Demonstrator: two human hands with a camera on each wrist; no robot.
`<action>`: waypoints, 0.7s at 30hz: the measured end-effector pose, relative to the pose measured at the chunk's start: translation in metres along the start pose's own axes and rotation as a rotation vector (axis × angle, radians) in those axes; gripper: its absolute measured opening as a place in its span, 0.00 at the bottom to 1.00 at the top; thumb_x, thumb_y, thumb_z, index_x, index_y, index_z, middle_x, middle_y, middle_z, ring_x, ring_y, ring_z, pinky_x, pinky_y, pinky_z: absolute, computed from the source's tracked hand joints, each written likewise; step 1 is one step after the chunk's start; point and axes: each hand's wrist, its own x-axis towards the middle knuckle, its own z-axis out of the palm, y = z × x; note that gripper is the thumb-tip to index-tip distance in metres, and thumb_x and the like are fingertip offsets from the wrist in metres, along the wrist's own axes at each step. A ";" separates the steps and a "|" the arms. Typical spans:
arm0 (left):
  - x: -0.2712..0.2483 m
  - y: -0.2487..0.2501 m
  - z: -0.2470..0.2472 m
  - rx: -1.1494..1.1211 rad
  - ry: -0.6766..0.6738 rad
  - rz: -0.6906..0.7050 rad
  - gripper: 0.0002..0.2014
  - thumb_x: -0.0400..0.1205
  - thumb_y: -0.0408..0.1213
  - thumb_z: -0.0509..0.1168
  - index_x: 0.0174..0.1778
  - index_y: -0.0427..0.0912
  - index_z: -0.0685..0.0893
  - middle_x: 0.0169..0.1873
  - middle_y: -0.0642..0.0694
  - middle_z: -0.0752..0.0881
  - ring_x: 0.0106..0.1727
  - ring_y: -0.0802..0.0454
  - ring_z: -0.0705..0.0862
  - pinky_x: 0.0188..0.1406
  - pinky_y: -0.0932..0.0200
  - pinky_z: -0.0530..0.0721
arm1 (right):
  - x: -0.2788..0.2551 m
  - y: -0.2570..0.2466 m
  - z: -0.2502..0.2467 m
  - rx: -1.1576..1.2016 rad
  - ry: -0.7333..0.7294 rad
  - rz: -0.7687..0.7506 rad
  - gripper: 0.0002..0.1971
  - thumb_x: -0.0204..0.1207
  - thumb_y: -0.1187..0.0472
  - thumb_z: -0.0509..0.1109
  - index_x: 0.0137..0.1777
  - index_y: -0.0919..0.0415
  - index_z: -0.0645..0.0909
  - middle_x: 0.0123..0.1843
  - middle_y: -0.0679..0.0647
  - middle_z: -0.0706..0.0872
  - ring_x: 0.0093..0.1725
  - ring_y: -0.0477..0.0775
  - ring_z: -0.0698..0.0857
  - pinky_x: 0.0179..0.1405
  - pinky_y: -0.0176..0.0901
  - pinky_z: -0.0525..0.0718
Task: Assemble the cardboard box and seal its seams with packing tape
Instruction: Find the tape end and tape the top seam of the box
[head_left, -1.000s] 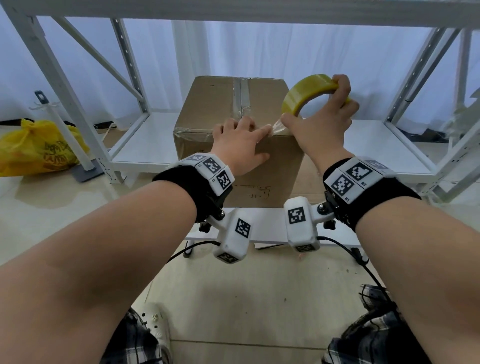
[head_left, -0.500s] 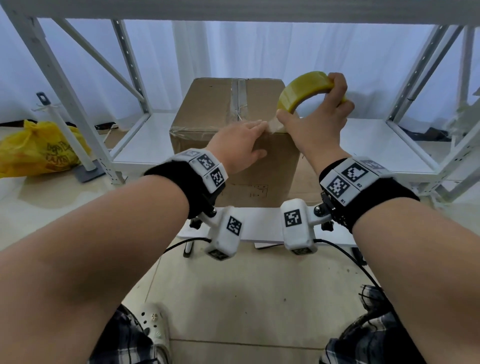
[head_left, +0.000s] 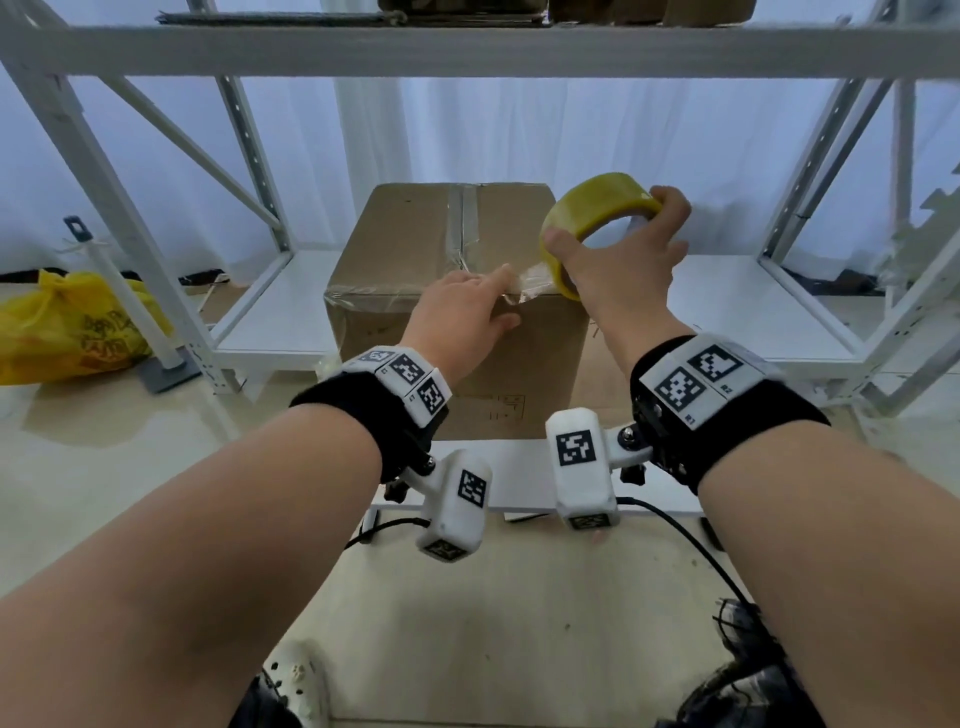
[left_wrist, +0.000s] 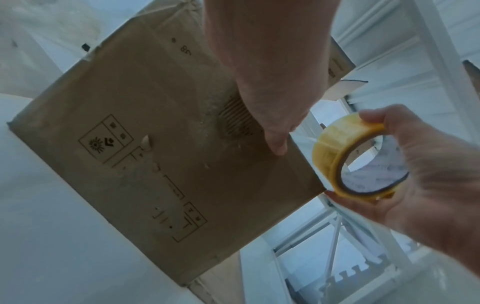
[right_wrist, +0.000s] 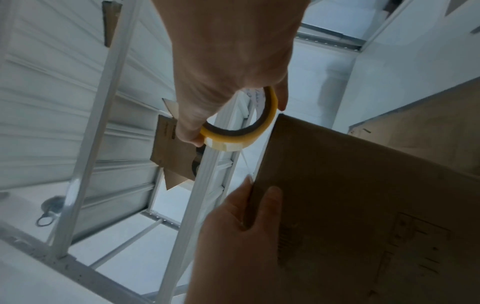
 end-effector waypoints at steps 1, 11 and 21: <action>-0.001 -0.001 0.001 0.007 -0.014 0.008 0.25 0.85 0.47 0.60 0.78 0.45 0.68 0.73 0.47 0.76 0.73 0.46 0.72 0.72 0.54 0.66 | 0.000 -0.001 0.000 -0.009 0.003 -0.022 0.46 0.60 0.45 0.80 0.73 0.47 0.55 0.65 0.56 0.63 0.65 0.63 0.73 0.58 0.48 0.74; 0.004 0.006 0.001 0.137 -0.095 0.015 0.27 0.85 0.53 0.56 0.79 0.47 0.66 0.76 0.47 0.72 0.73 0.43 0.72 0.74 0.48 0.68 | 0.011 0.019 -0.019 -0.087 0.107 0.022 0.45 0.60 0.48 0.79 0.73 0.44 0.56 0.69 0.56 0.62 0.66 0.62 0.70 0.51 0.50 0.73; 0.015 0.033 0.000 0.272 -0.220 -0.055 0.27 0.83 0.60 0.53 0.77 0.54 0.63 0.66 0.31 0.76 0.66 0.34 0.77 0.65 0.40 0.74 | 0.009 0.020 -0.016 -0.125 0.068 -0.075 0.46 0.61 0.47 0.80 0.75 0.46 0.55 0.71 0.58 0.61 0.68 0.64 0.70 0.53 0.44 0.69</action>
